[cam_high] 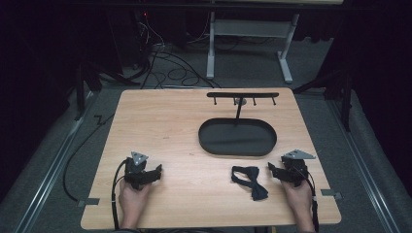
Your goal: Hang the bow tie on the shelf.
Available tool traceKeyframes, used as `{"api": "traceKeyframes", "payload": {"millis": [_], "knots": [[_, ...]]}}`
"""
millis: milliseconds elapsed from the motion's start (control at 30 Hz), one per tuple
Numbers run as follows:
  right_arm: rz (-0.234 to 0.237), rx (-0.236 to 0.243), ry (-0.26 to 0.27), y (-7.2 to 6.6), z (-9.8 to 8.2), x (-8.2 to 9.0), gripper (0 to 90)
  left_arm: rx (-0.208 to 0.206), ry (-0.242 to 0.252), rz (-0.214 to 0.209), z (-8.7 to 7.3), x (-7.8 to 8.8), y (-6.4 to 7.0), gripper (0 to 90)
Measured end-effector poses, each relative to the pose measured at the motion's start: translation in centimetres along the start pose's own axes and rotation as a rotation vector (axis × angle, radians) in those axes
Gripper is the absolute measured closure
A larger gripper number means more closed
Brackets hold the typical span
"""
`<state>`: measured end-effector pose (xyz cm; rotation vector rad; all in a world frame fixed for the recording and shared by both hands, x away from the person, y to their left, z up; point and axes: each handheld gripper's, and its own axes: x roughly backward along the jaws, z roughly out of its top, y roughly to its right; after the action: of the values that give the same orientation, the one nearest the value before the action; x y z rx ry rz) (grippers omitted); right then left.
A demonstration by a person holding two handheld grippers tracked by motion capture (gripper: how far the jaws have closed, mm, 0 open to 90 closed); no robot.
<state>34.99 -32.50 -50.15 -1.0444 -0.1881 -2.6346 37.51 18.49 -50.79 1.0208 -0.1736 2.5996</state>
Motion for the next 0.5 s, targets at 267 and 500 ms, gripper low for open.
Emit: {"api": "traceKeyframes", "payload": {"millis": [267, 500], "knots": [[-0.003, -0.007, 0.003, 0.07, 0.0, 0.01, 40.4, 0.001, 0.0, 0.0, 0.01, -0.01, 0.0, 21.8], [0.005, 0.002, 0.005, 0.04, -0.01, 0.03, 42.3, 0.005, 0.004, -0.001, 0.0, -0.03, 0.0, 21.8]]}}
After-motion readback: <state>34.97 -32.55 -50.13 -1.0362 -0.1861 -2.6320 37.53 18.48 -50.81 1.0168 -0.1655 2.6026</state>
